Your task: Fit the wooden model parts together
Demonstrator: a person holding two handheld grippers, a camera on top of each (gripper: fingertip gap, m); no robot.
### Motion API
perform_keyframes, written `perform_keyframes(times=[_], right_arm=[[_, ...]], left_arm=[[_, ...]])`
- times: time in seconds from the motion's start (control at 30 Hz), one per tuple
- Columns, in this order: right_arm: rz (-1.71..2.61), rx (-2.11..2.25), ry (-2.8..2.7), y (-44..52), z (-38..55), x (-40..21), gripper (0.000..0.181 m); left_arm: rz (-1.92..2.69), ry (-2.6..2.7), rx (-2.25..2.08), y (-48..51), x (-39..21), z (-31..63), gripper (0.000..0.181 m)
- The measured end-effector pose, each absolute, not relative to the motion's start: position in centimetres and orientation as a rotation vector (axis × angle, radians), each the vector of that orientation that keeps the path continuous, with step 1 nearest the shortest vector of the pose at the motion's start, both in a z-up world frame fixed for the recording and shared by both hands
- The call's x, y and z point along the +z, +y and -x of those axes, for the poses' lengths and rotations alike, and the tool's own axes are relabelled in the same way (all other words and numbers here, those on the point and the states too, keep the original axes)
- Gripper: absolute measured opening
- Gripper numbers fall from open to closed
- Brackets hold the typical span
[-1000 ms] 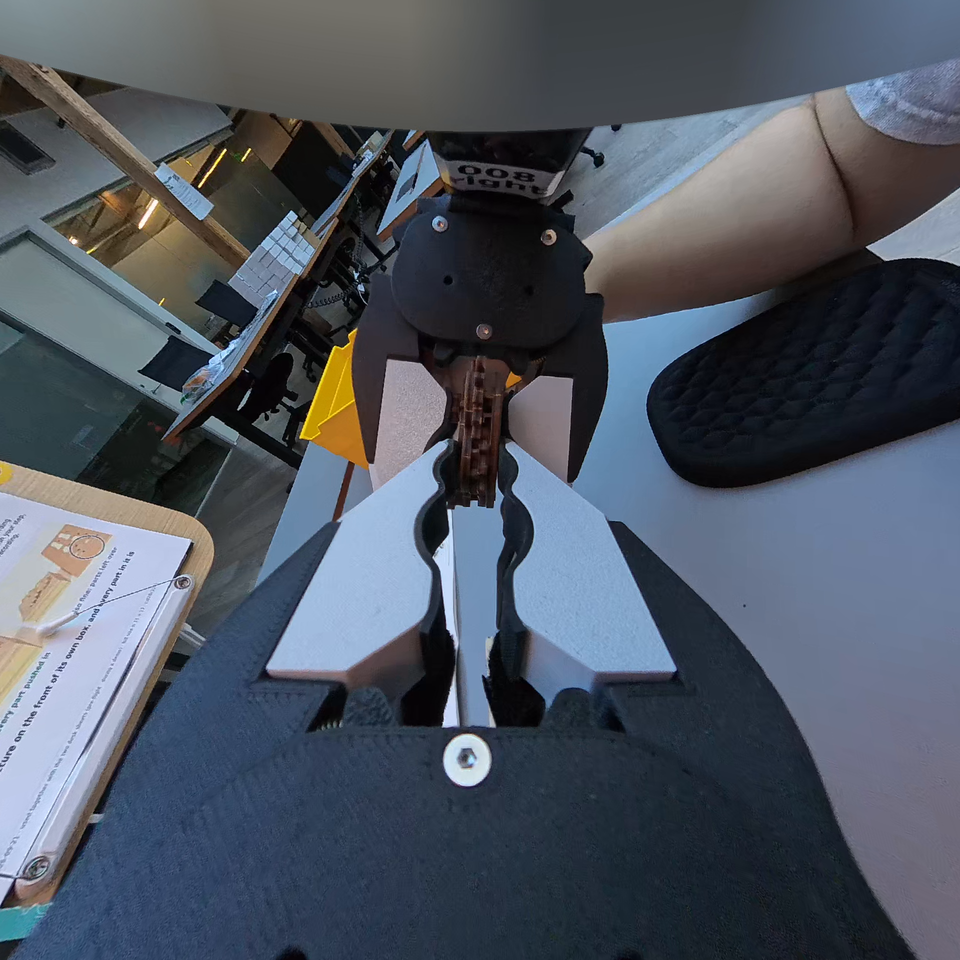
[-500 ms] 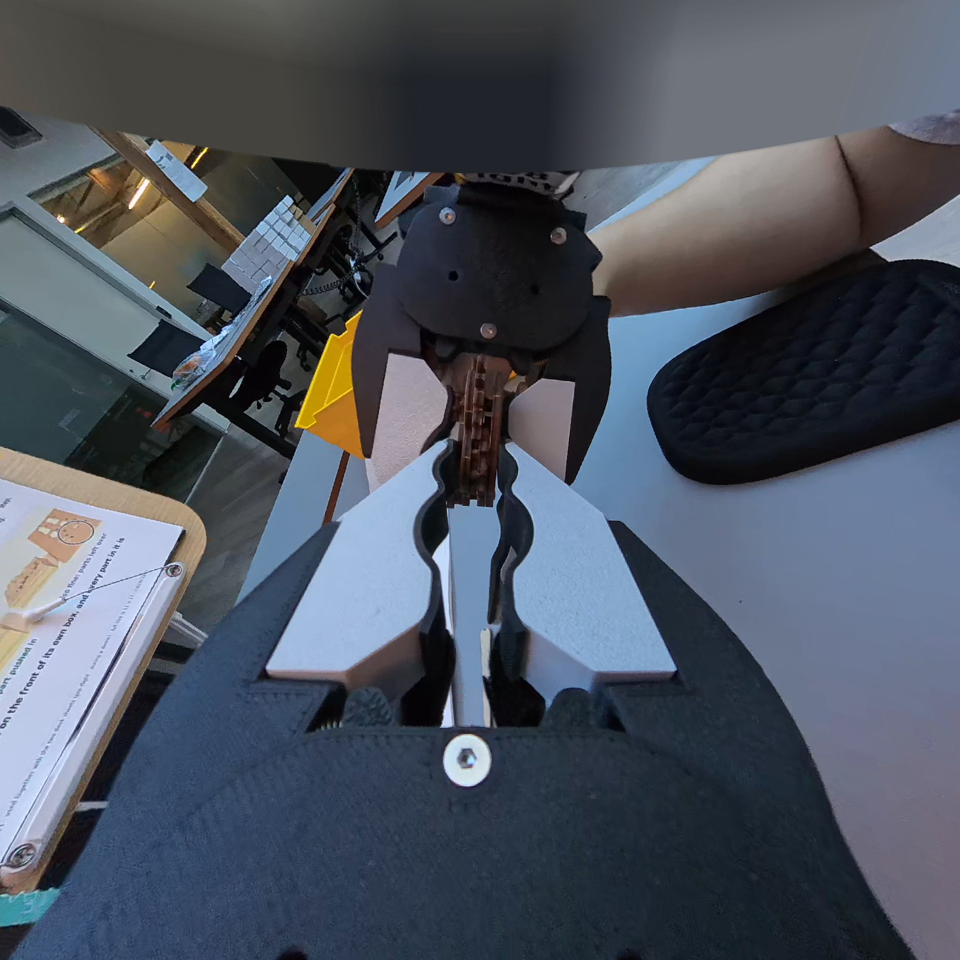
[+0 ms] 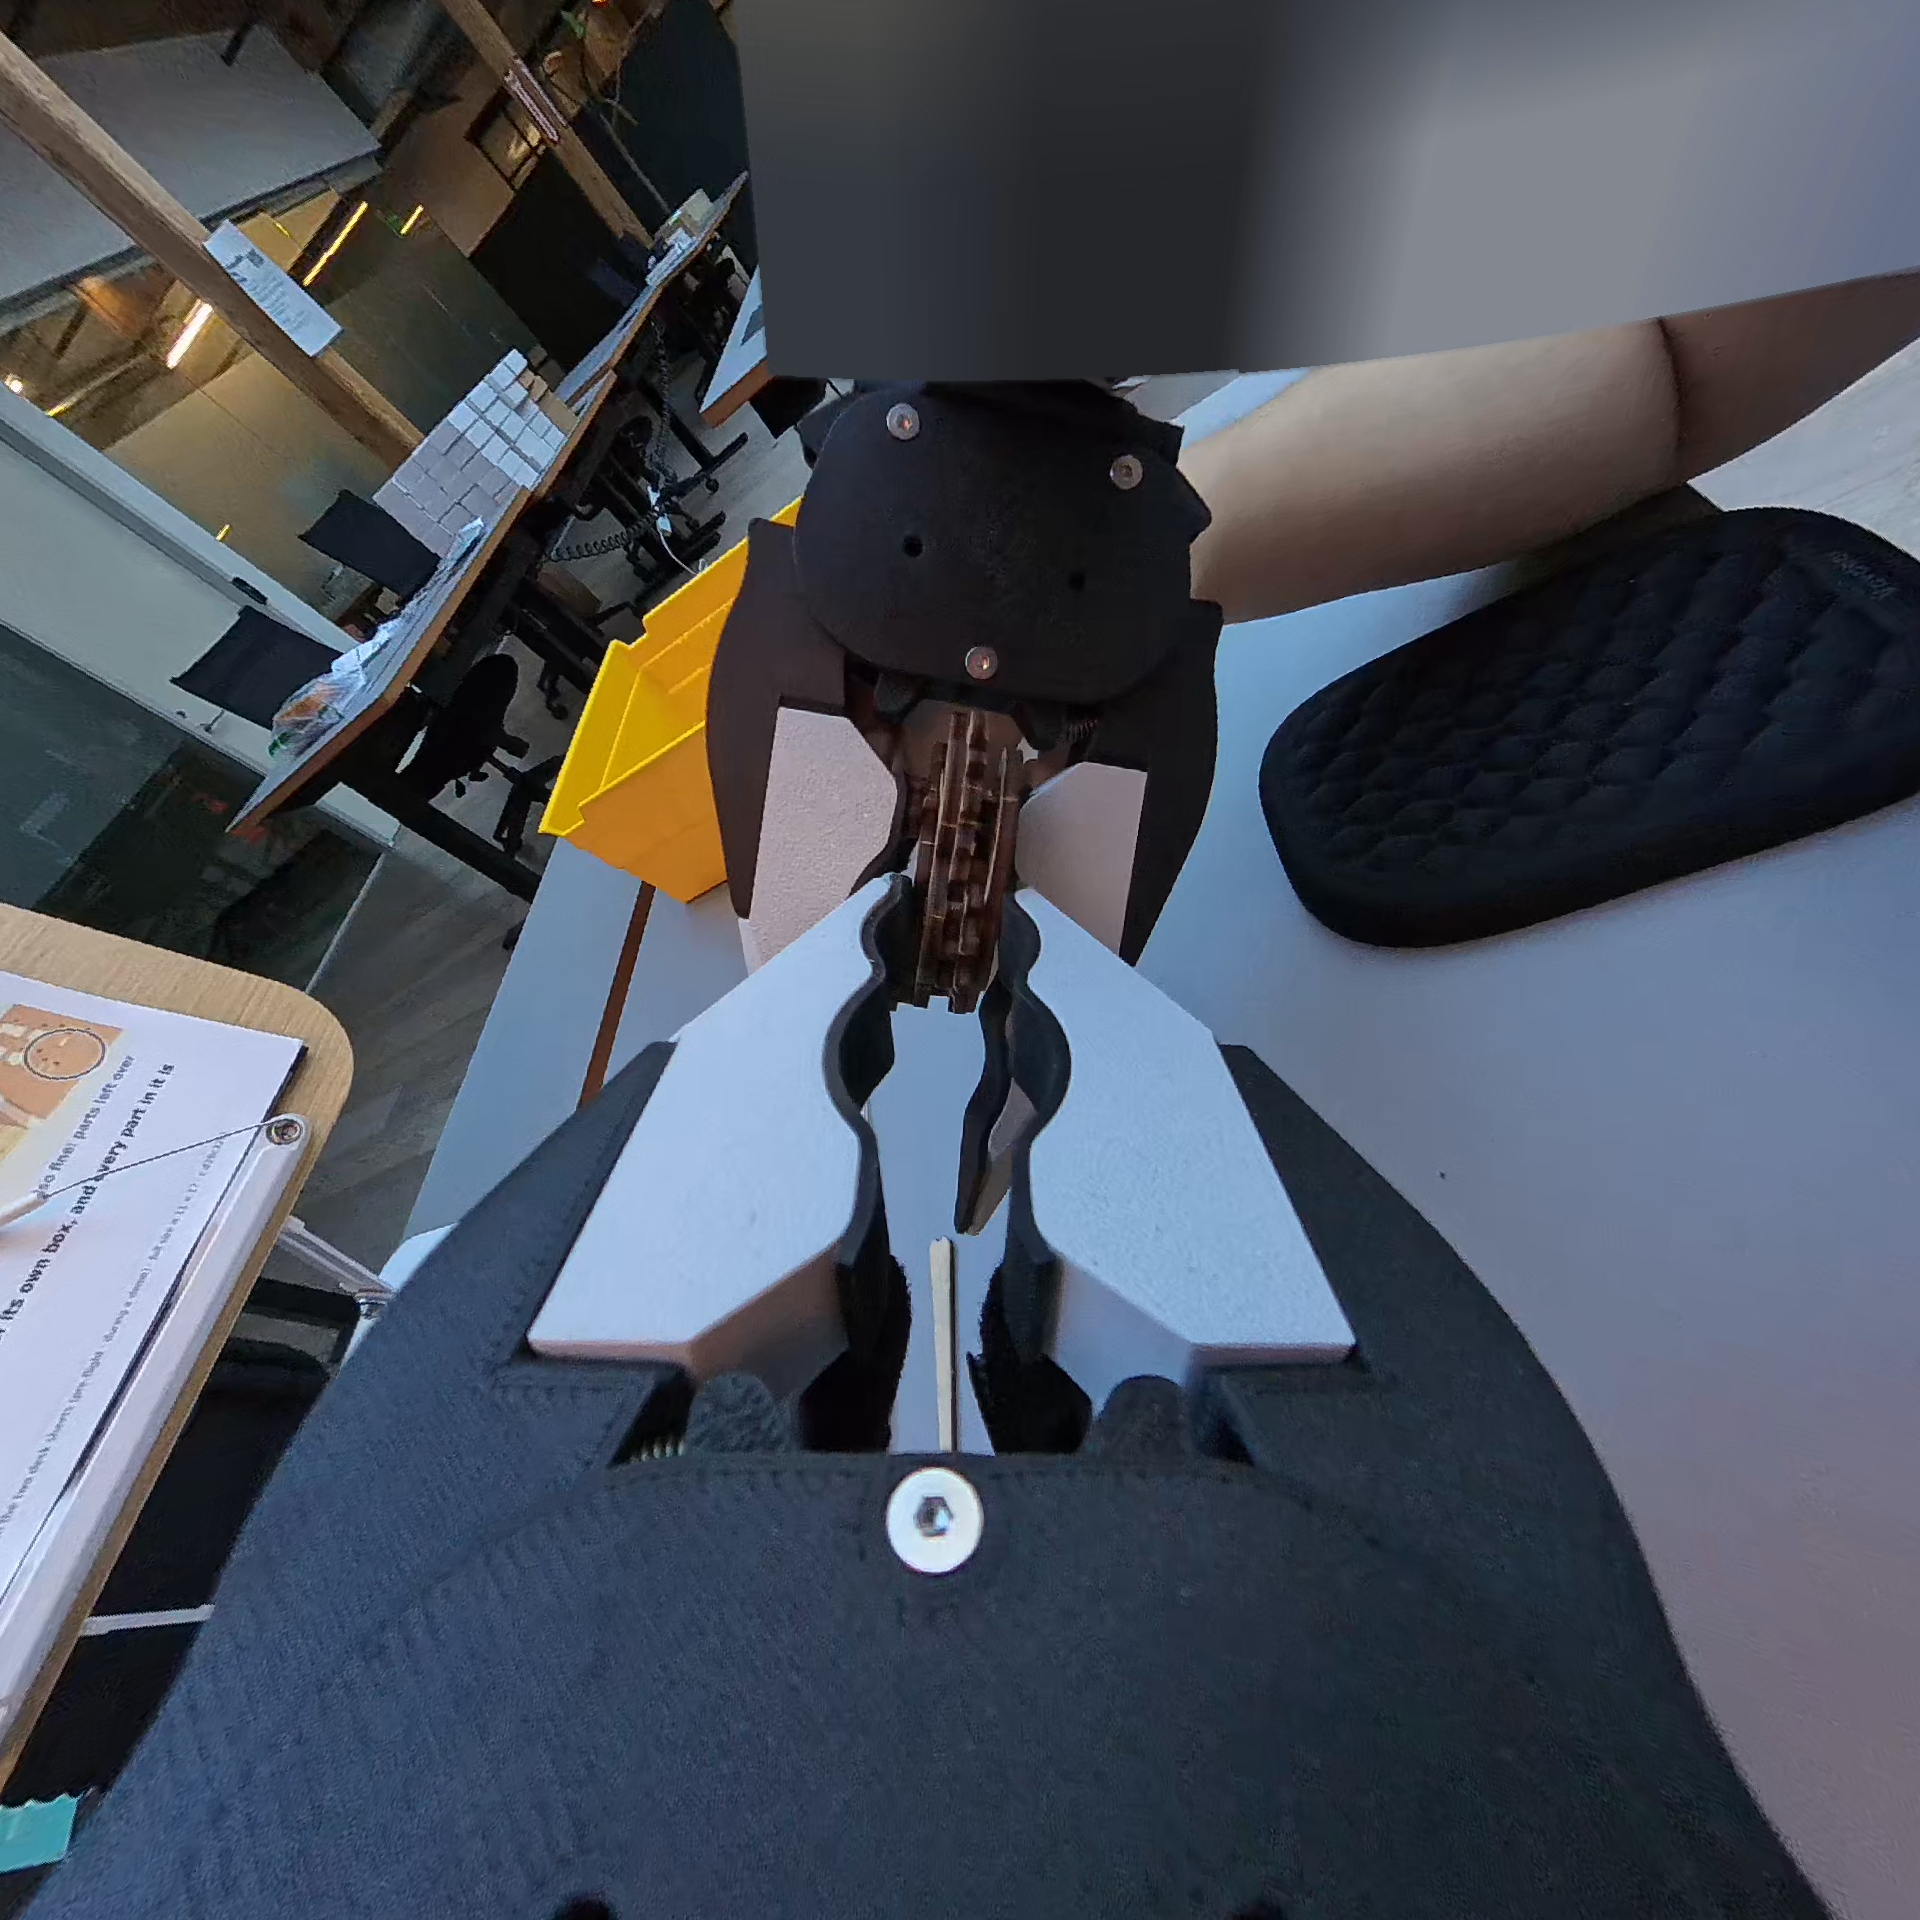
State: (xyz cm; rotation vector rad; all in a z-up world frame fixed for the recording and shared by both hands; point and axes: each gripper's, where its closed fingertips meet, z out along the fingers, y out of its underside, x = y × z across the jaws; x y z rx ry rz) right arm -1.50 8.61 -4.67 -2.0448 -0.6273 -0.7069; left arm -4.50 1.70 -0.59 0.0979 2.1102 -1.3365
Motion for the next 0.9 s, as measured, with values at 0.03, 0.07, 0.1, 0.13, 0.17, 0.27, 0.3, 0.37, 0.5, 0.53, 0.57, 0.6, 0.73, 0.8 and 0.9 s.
perform_keyframes(times=[0.03, 0.07, 0.1, 0.13, 0.17, 0.27, 0.3, 0.37, 0.5, 0.53, 0.57, 0.6, 0.73, 0.8, 0.9], right_arm=[[2.038, -0.718, -0.638, 8.6, 1.5, -4.6, 0.028], [1.993, -0.72, -0.651, 8.8, 1.9, -4.1, 0.029], [1.959, -0.694, -0.66, 8.9, 2.4, -3.6, 0.029], [1.958, -0.7, -0.655, 9.0, 2.2, -3.3, 0.033], [1.969, -0.737, -0.66, 8.9, 1.8, -3.1, 0.034], [1.944, -0.794, -0.706, 8.2, 1.3, -2.6, 0.047], [1.929, -0.795, -0.715, 7.8, 1.2, -2.3, 0.047], [1.859, -0.807, -0.73, 6.9, 1.2, -1.1, 0.046], [1.711, -0.881, -0.787, 6.1, 2.7, 1.5, 0.038], [1.695, -0.904, -0.821, 6.1, 3.2, 1.6, 0.035], [1.687, -0.947, -0.834, 6.1, 3.2, 1.8, 0.034], [1.692, -0.973, -0.851, 6.2, 3.3, 1.7, 0.033], [1.734, -1.004, -0.827, 6.5, 2.6, 1.2, 0.034], [1.729, -1.022, -0.8, 6.3, 2.0, 1.6, 0.034], [1.735, -0.931, -0.708, 5.8, 1.4, 2.2, 0.038]], left_arm=[[-0.105, 2.106, -1.33, 1.7, -0.7, 4.5, 0.014], [-0.122, 2.088, -1.329, 1.6, -0.6, 4.6, 0.014], [-0.153, 2.06, -1.325, 1.6, -0.3, 4.8, 0.013], [-0.178, 2.023, -1.302, 1.6, 0.0, 4.9, 0.013], [-0.199, 1.983, -1.263, 1.6, 0.3, 4.8, 0.013], [-0.265, 1.833, -1.199, 2.0, 1.4, 4.9, 0.012], [-0.266, 1.803, -1.165, 2.3, 1.7, 4.7, 0.012], [-0.287, 1.736, -1.05, 3.0, 2.1, 4.3, 0.012], [-0.351, 1.669, -0.93, 3.1, 2.3, 4.6, 0.012], [-0.363, 1.663, -0.912, 3.0, 2.3, 4.7, 0.013], [-0.37, 1.657, -0.897, 2.9, 2.2, 4.7, 0.013], [-0.374, 1.648, -0.89, 2.9, 2.2, 4.7, 0.012], [-0.386, 1.643, -0.905, 2.5, 2.2, 5.0, 0.012], [-0.386, 1.633, -0.884, 2.6, 2.3, 4.9, 0.012], [-0.379, 1.62, -0.857, 3.0, 2.3, 4.6, 0.012]])
